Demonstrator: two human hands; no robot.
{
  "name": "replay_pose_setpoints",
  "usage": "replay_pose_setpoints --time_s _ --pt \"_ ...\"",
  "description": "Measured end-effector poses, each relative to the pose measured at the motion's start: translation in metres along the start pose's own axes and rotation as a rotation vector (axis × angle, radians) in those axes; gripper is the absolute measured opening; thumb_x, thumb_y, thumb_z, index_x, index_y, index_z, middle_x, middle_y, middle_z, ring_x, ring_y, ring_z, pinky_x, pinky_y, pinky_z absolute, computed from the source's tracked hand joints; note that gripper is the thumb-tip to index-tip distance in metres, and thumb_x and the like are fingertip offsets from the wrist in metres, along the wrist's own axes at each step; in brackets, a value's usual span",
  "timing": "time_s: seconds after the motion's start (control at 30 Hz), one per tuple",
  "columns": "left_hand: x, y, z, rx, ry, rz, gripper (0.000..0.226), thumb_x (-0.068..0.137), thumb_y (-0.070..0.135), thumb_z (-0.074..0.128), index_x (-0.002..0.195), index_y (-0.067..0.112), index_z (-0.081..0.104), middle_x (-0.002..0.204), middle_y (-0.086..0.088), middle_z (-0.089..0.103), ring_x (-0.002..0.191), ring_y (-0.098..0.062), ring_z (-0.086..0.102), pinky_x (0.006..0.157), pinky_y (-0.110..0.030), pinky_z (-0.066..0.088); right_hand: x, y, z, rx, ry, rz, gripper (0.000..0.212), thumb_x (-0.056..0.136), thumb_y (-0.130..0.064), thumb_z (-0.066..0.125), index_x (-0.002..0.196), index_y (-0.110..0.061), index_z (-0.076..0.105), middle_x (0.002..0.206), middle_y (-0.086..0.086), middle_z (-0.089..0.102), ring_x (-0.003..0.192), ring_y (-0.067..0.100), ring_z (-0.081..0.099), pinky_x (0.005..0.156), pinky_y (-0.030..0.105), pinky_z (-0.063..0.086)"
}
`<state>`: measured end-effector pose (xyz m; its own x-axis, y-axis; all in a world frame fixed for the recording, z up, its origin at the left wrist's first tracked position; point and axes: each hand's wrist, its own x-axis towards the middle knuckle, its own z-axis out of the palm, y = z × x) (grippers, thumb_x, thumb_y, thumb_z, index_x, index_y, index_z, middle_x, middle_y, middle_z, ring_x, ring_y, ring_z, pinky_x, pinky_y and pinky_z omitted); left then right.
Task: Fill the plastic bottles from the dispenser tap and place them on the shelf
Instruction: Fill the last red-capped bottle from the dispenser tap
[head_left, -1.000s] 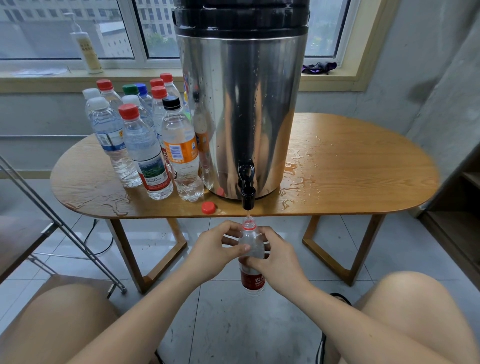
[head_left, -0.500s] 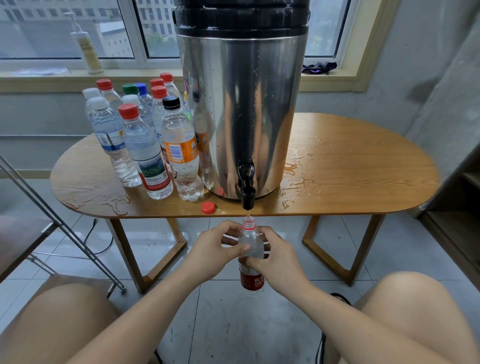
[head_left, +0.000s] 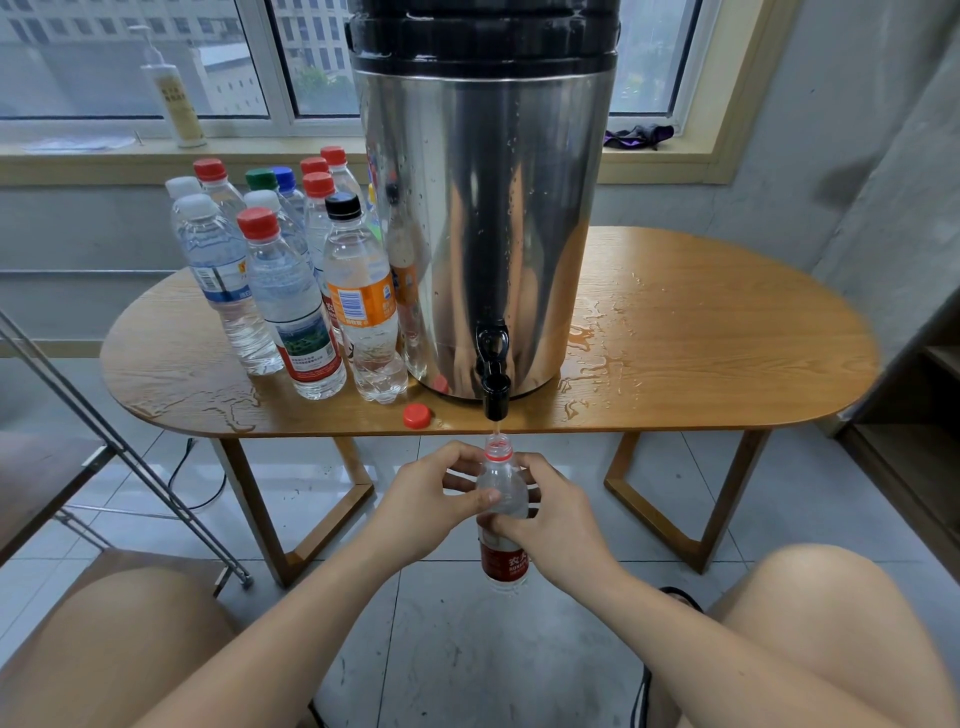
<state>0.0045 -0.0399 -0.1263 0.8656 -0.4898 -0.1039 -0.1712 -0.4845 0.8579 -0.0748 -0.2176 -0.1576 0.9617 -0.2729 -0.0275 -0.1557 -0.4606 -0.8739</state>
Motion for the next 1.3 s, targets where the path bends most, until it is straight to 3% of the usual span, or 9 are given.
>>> replay_pose_setpoints --time_s 0.3,0.6,0.83,1.07,1.3 --pt "-0.0006 -0.0002 -0.0001 -0.011 -0.001 -0.006 0.037 0.092 0.037 0.087 0.124 0.042 0.069 0.119 0.021 0.073 0.109 0.001 0.071 0.094 -0.031 0.063 -0.0005 0.0002 -0.0005 0.003 0.002 -0.002 0.065 0.078 -0.039 0.091 0.134 -0.046 0.058 0.122 -0.022 0.066 0.114 0.007 0.064 0.097 0.037 0.062" --pt "-0.0023 0.0022 -0.0002 -0.004 -0.003 0.004 0.036 0.093 0.037 0.086 0.125 0.041 0.069 0.118 0.022 0.073 0.106 0.004 0.070 0.083 -0.017 0.057 -0.0012 -0.0002 0.0000 -0.002 0.008 -0.008 0.065 0.078 -0.040 0.090 0.134 -0.045 0.059 0.123 -0.020 0.067 0.115 0.008 0.065 0.097 0.039 0.062" --pt "-0.0017 0.0027 -0.0004 0.001 -0.009 -0.006 0.037 0.093 0.038 0.086 0.126 0.041 0.069 0.120 0.021 0.072 0.109 0.000 0.071 0.092 -0.028 0.062 -0.0014 0.0004 -0.0001 -0.004 0.005 -0.005 0.064 0.078 -0.041 0.090 0.134 -0.046 0.058 0.123 -0.020 0.067 0.115 0.009 0.065 0.097 0.041 0.062" --pt "-0.0025 0.0038 -0.0007 0.002 -0.013 -0.008 0.036 0.093 0.038 0.085 0.125 0.042 0.069 0.120 0.021 0.073 0.110 0.000 0.070 0.088 -0.023 0.060 -0.0011 -0.0004 -0.0003 -0.003 -0.004 -0.002 0.064 0.080 -0.039 0.090 0.135 -0.046 0.058 0.124 -0.020 0.067 0.116 0.009 0.064 0.098 0.041 0.062" --pt "-0.0021 0.0046 -0.0013 0.025 -0.011 -0.012 0.037 0.093 0.038 0.085 0.127 0.041 0.069 0.122 0.020 0.073 0.112 -0.002 0.070 0.094 -0.029 0.062 -0.0005 0.0000 0.0002 0.004 -0.008 0.006 0.065 0.080 -0.039 0.090 0.135 -0.047 0.057 0.126 -0.020 0.067 0.118 0.010 0.064 0.100 0.043 0.062"
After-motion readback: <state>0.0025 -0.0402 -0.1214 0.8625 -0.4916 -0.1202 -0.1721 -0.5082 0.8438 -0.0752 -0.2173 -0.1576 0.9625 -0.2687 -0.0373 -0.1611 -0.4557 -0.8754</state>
